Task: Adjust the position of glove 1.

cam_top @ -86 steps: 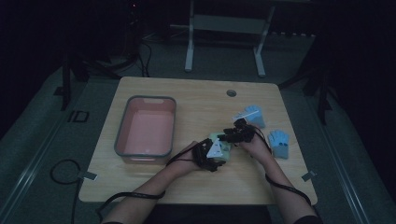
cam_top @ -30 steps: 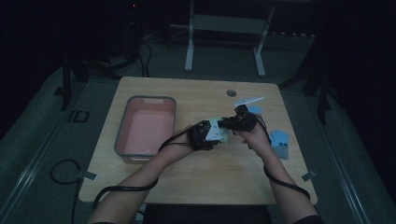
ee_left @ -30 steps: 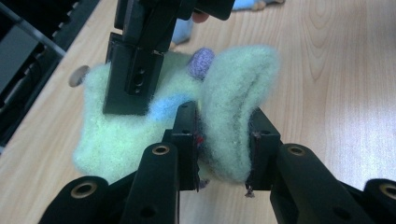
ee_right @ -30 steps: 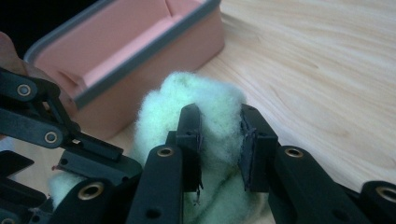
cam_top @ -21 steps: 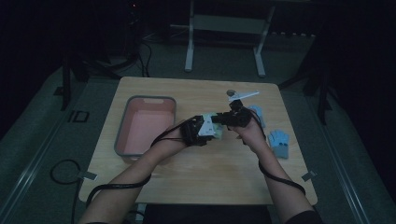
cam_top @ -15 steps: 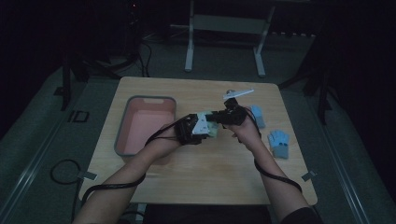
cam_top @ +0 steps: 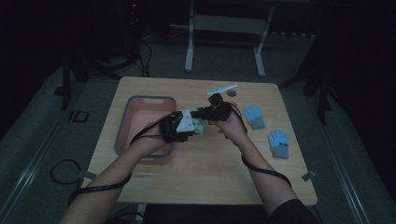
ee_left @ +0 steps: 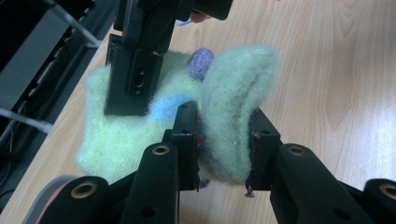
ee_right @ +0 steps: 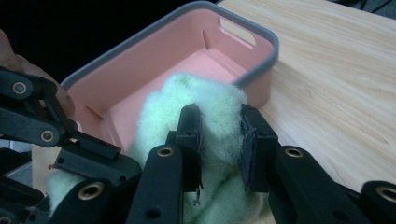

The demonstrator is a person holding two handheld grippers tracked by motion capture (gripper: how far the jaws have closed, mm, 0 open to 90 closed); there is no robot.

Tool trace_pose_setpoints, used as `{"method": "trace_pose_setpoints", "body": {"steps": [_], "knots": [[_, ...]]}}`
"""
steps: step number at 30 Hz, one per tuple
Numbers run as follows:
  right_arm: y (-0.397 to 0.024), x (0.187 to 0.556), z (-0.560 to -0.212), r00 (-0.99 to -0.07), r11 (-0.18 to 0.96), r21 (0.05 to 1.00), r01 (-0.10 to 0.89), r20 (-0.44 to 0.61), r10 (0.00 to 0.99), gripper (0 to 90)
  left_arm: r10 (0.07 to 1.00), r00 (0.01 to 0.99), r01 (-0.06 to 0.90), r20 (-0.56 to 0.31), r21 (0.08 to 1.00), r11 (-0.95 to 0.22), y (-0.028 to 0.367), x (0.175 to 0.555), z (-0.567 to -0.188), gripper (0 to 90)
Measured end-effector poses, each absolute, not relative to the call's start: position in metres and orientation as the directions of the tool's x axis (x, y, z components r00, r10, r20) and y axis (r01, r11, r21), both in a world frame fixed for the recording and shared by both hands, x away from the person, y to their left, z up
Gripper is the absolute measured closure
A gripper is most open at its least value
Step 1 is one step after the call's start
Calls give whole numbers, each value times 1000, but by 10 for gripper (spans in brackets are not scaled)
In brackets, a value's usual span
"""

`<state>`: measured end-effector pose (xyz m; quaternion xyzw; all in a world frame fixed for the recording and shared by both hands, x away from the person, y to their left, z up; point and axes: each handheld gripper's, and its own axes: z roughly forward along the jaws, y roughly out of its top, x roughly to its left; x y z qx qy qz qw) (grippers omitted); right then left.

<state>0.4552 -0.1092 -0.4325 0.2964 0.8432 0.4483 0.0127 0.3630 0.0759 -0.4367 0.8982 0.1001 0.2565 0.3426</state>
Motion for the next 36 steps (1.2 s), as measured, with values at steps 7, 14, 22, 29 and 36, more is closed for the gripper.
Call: {"method": "trace_pose_setpoints", "body": {"steps": [7, 14, 22, 29, 36], "knots": [[-86, 458, -432, -836, 436, 763, 478, 243, 492, 724, 372, 838, 20, 400, 658, -753, 96, 361, -436, 710], [-60, 461, -433, -843, 433, 767, 473, 251, 476, 724, 395, 828, 43, 398, 657, -753, 120, 360, -436, 711], [-26, 462, -439, -852, 451, 761, 467, 251, 460, 724, 411, 824, 73, 390, 646, -760, 151, 358, -442, 710], [5, 463, -448, -858, 459, 753, 471, 271, 437, 724, 400, 826, 78, 397, 622, -779, 180, 354, -449, 710], [23, 462, -461, -855, 472, 739, 481, 277, 438, 724, 338, 855, 50, 392, 587, -808, 198, 358, -462, 709]]}}
